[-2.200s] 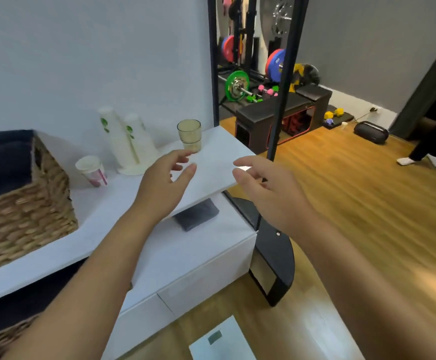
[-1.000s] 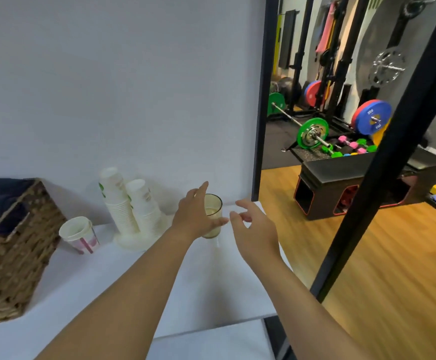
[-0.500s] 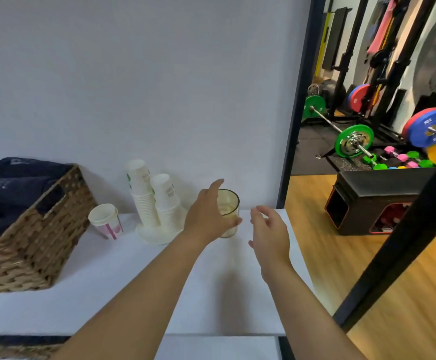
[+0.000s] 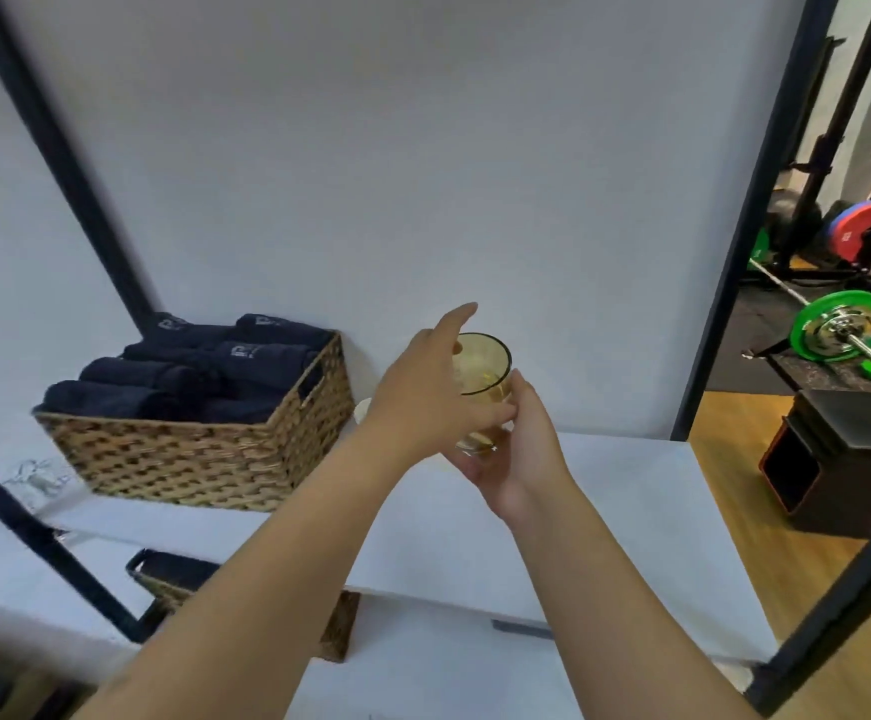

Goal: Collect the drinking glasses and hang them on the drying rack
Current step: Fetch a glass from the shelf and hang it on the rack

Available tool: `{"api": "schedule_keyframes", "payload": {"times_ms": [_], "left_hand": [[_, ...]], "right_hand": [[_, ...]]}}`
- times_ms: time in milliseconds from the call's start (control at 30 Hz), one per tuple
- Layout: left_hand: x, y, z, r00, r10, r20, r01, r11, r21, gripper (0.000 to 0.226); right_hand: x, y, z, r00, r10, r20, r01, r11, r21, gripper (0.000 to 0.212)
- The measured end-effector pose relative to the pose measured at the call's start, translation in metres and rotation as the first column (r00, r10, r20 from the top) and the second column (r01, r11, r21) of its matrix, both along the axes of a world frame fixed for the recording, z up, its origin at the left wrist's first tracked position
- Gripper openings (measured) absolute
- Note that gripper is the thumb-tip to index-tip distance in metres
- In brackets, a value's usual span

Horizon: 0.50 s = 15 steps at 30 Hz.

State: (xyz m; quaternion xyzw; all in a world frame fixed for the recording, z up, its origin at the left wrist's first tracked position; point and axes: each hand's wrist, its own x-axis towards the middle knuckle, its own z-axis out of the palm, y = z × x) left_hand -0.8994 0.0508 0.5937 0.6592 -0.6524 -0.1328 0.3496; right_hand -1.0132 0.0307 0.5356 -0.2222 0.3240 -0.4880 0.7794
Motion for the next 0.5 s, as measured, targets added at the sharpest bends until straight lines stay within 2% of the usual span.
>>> {"api": "schedule_keyframes", "payload": {"times_ms": [133,267,367,500], "left_hand": [[0.073,0.073,0.028,0.999,0.023,0.031,-0.022,1.0,-0.009,0.113],[0.16,0.16,0.047,0.997,0.045,0.067,-0.044,0.999,-0.014,0.113],[0.232,0.235,0.058,0.994,0.087,0.067,-0.084,0.995,-0.054,0.111],[0.335,0.346,0.067,0.974,0.227,-0.011,-0.227,0.969,-0.093,0.086]], "right_hand": [[0.074,0.054,0.017,0.976,0.117,0.183,-0.124,0.992,0.025,0.045],[0.17,0.126,0.02,0.919,0.219,0.328,-0.251,0.966,0.06,0.04],[0.247,0.185,0.024,0.877,0.312,0.365,-0.354,0.934,0.052,0.032],[0.346,0.264,0.032,0.819,0.444,0.363,-0.481,0.876,0.014,0.034]]}}
